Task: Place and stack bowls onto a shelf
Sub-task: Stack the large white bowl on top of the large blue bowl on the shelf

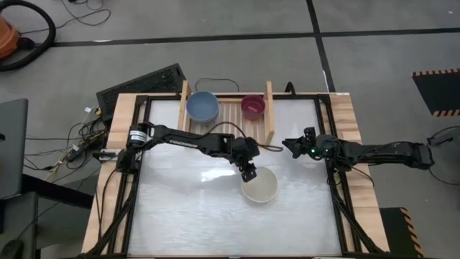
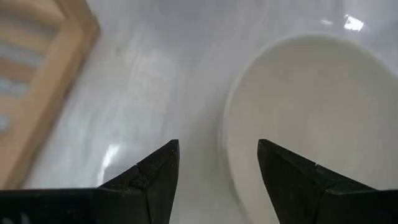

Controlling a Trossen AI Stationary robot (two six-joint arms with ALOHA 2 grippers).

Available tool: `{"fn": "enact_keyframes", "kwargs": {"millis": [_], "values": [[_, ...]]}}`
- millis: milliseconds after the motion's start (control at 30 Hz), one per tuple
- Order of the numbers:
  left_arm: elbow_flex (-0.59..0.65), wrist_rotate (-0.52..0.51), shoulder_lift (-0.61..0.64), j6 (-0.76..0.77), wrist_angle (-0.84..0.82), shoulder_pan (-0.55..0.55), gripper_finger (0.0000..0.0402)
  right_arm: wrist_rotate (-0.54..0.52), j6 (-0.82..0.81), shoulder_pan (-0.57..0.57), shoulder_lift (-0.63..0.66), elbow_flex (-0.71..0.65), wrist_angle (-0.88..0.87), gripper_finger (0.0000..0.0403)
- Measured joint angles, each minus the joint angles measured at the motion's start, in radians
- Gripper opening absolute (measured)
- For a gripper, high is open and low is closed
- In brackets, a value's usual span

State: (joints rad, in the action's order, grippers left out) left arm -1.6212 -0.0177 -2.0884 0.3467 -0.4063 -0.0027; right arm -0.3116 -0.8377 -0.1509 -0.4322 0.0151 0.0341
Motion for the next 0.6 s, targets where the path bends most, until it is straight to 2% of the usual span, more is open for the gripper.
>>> {"fn": "enact_keyframes", "kwargs": {"millis": [200, 300, 400, 533, 600], "values": [[0.000, 0.009, -0.040, -0.030, 0.006, 0.003, 0.0198, 0.001, -0.002, 0.010, -0.021, 0.000, 0.000, 0.0189], [0.000, 0.010, -0.056, -0.044, -0.015, 0.002, 0.0178, 0.001, -0.003, 0.014, -0.025, 0.000, -0.001, 0.0189], [0.001, 0.025, -0.070, -0.046, -0.015, 0.002, 0.0133, 0.001, -0.003, 0.015, -0.029, 0.000, 0.001, 0.0189], [-0.001, 0.096, -0.084, -0.075, 0.011, 0.002, 0.0039, 0.001, -0.008, 0.016, -0.040, 0.000, 0.004, 0.0189], [-0.001, 0.134, -0.084, -0.089, 0.005, 0.003, 0.0012, 0.001, -0.010, 0.020, -0.045, 0.000, 0.005, 0.0189]]}}
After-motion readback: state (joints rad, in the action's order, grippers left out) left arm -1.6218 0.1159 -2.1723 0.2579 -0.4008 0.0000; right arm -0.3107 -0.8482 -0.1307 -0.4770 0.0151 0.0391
